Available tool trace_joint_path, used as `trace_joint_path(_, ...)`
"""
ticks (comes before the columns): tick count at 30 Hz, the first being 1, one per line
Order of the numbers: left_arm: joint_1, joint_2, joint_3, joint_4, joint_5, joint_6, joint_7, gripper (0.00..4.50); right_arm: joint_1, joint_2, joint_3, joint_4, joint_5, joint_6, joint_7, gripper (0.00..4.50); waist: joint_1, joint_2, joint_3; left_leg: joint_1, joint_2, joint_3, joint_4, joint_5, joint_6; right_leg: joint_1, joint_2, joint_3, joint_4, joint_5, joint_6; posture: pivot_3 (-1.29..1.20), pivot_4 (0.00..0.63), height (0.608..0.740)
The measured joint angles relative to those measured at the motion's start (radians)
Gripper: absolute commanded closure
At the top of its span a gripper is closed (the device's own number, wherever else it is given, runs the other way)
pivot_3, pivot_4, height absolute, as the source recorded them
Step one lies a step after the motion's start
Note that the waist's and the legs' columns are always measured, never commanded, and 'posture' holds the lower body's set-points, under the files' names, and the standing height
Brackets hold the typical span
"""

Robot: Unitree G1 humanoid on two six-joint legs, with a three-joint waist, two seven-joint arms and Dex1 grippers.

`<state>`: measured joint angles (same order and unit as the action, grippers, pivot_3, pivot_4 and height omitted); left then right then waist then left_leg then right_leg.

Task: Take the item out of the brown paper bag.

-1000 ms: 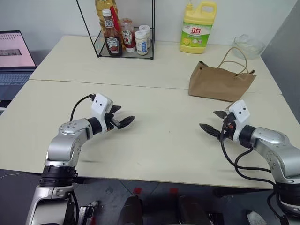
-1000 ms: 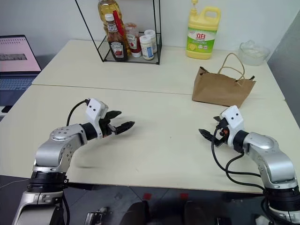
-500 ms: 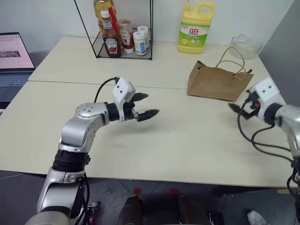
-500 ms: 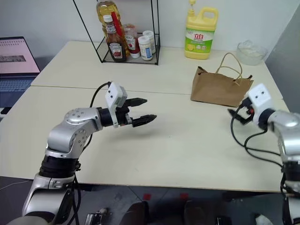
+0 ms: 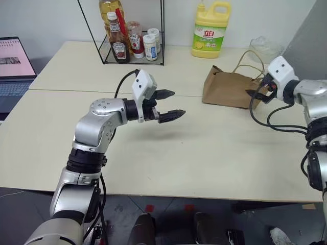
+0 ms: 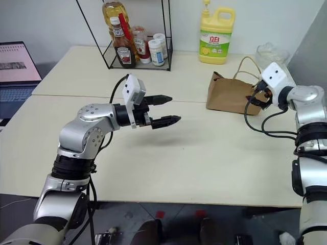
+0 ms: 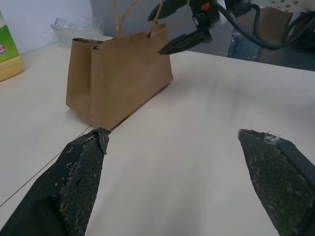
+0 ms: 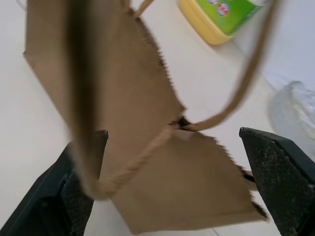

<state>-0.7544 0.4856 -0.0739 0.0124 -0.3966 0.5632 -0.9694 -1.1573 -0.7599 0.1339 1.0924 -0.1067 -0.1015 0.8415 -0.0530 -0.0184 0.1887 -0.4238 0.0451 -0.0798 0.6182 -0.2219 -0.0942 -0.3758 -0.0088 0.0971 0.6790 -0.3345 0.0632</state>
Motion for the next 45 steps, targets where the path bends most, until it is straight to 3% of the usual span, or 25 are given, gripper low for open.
trace_joint_path(11,0.055,0.012,0.004,-0.085,-0.023,0.035,0.043,0.04,-0.109,0.074,-0.025,0.175,-0.029,-0.068,0.003,0.00,-0.004,0.001,0.000,0.000,0.000,-0.001,0.007,0.000,0.000,0.002,0.000,0.000,0.004,0.000,0.000,0.00,0.150,0.740)
trace_joint_path(12,0.055,0.015,0.004,-0.086,-0.024,0.037,0.045,0.01,-0.113,0.076,-0.025,0.178,-0.030,-0.069,-0.002,0.18,-0.003,0.001,0.000,0.000,0.000,-0.001,0.007,0.000,0.000,0.002,0.000,0.000,0.004,0.000,0.000,0.00,0.150,0.740)
trace_joint_path(15,0.055,0.023,0.007,-0.086,-0.025,0.039,0.053,0.00,-0.121,0.077,-0.036,0.193,-0.031,-0.072,-0.035,0.94,-0.002,0.001,0.000,0.000,0.000,-0.001,0.008,0.000,0.000,0.002,0.000,0.000,0.004,0.000,0.000,0.00,0.150,0.740)
trace_joint_path(24,0.054,0.022,0.007,-0.085,-0.026,0.039,0.066,0.00,-0.121,0.084,-0.072,0.211,-0.030,-0.067,-0.086,4.31,-0.005,0.001,0.000,0.000,0.000,-0.001,0.008,0.000,0.000,0.002,0.000,0.000,0.004,0.000,0.000,0.00,0.150,0.740)
trace_joint_path(25,0.054,0.022,0.007,-0.084,-0.026,0.038,0.066,0.00,-0.121,0.084,-0.073,0.211,-0.030,-0.067,-0.086,4.45,-0.005,0.001,0.000,0.000,0.000,-0.001,0.008,0.000,0.000,0.002,0.000,0.000,0.004,0.000,0.000,0.00,0.150,0.740)
trace_joint_path(45,0.022,0.009,0.006,-0.021,-0.021,-0.020,0.077,0.00,-0.140,0.104,-0.098,0.211,-0.029,-0.066,-0.094,4.45,-0.007,0.001,0.000,0.000,0.000,0.000,0.009,0.000,0.000,0.001,0.000,0.000,0.008,0.000,0.000,0.00,0.150,0.740)
